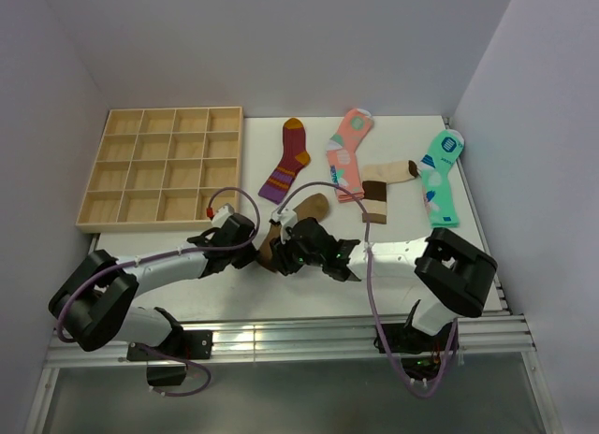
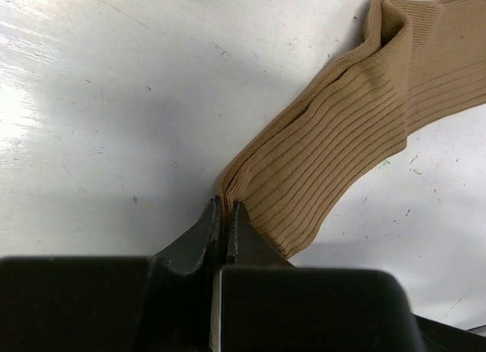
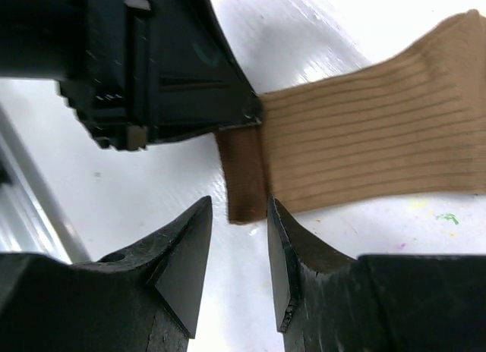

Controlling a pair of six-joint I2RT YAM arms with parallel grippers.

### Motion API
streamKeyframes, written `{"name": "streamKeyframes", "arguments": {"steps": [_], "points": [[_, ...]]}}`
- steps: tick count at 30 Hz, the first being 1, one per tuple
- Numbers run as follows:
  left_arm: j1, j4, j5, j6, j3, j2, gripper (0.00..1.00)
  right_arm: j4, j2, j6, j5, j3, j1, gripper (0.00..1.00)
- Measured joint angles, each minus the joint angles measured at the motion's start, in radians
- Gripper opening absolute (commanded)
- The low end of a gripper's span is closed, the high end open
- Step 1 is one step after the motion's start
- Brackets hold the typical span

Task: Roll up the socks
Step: Roll the sock at the center of the board.

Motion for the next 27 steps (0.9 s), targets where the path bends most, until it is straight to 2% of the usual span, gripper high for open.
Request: {"name": "streamKeyframes", "arguments": {"steps": [27], "points": [[0.019, -0.004, 0.028, 0.018, 0.004, 0.014, 0.0, -0.063, 0.14, -0.102, 0.219, 0.08, 0.138, 0.43]]}}
